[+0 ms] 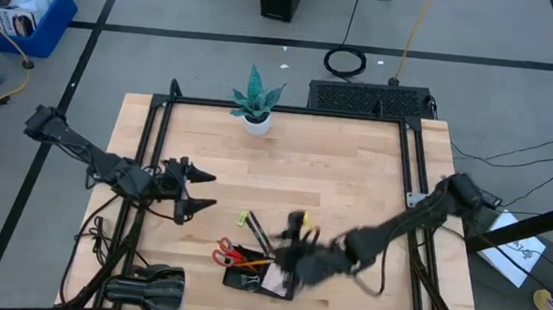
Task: Pick and place office supplies into organizer
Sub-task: Put the light green eraser into the black desk organizer
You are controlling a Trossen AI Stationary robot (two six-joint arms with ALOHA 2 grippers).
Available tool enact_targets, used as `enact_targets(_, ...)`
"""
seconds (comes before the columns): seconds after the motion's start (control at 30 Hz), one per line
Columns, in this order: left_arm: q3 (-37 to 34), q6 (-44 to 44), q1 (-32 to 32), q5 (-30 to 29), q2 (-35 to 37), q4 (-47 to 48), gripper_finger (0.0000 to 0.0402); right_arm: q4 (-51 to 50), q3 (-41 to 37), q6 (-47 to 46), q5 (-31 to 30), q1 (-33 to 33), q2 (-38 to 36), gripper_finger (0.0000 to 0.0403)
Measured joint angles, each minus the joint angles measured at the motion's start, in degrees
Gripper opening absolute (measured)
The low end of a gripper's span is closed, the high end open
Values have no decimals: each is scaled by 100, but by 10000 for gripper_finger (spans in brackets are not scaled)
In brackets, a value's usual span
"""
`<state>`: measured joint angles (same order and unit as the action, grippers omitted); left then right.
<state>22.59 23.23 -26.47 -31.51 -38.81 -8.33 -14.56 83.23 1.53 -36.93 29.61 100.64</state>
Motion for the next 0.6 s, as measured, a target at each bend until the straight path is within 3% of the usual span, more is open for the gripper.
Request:
enact_targets(0.13,2,-339,-110,290,-15,58,365,1105,-1475,-337,-34,-420,-895,109)
enact_targets(0.3,2,-357,-131,293,-61,318,369,2450,-2968,-1065,490,-1168,-1654,108)
enact_targets(0.4,2,-336,-125,286,-59,243,368,2420,-3396,-1397,1230,-1717,-1792,104)
enact_targets(0.47,0,-333,-125,295,-57,259,367,2470,-3525,-1605,2185,-2013,-1786,102)
enact_targets(0.53,2,-342,-134,313,-55,317,368,2476,-3623,-1490,3084,-2227,-1726,102)
enact_targets(0.6,0,-294,-132,345,-57,471,371,2466,-3747,-1162,3562,-2318,-1691,102)
